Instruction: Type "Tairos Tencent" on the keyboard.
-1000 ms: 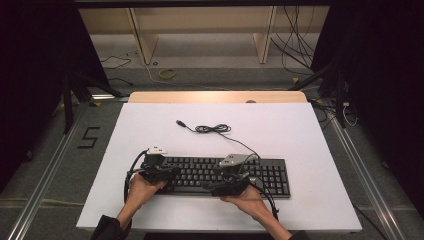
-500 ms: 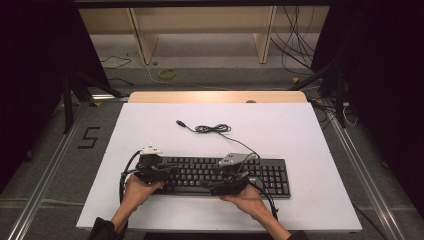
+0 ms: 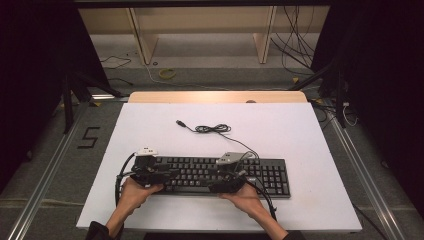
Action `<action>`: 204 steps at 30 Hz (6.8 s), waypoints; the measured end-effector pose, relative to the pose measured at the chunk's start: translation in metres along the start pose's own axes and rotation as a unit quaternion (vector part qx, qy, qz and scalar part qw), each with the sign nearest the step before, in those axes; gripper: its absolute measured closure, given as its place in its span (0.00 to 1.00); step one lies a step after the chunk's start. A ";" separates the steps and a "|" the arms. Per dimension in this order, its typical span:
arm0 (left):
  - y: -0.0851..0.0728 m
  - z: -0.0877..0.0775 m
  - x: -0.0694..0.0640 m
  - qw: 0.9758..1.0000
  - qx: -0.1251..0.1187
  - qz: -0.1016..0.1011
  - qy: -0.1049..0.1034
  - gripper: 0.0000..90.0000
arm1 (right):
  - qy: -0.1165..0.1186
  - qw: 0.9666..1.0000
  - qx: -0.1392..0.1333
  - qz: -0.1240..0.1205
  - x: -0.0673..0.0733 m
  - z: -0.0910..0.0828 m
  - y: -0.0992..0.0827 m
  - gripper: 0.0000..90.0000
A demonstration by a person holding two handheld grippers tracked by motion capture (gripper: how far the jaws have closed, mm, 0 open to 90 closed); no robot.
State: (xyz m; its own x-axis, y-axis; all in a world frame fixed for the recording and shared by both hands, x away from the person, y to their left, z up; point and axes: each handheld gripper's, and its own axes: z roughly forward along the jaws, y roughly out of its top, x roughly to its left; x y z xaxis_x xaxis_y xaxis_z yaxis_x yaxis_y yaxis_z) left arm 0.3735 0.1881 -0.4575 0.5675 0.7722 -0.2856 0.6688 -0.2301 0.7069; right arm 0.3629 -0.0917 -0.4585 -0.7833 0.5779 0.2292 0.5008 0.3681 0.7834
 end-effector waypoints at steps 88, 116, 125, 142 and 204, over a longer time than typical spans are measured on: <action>-0.022 -0.023 -0.003 0.999 -0.046 0.001 -0.007 0.37 | 0.007 0.999 0.034 -0.006 0.001 0.024 0.005 0.86; -0.015 -0.012 -0.008 0.999 -0.029 0.019 -0.019 0.65 | 0.003 1.000 0.001 0.009 -0.003 0.010 0.010 0.44; -0.014 0.003 -0.019 0.999 0.006 0.050 -0.018 0.86 | 0.000 1.000 -0.006 0.009 -0.003 0.002 0.008 0.42; -0.015 0.019 -0.022 0.997 0.042 0.066 -0.010 0.99 | -0.003 1.000 -0.017 0.010 -0.004 -0.014 0.001 0.41; 0.009 0.006 0.002 1.000 -0.001 0.020 0.008 0.62 | 0.005 1.000 -0.023 0.013 -0.003 -0.023 -0.009 0.39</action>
State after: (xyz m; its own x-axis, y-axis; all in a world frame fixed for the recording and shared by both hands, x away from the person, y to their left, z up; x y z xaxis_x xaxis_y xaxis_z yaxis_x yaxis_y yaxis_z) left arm 0.3838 0.1835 -0.4555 0.5861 0.7720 -0.2461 0.6442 -0.2598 0.7194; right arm 0.3519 -0.1132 -0.4532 -0.7738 0.5792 0.2562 0.5045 0.3190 0.8023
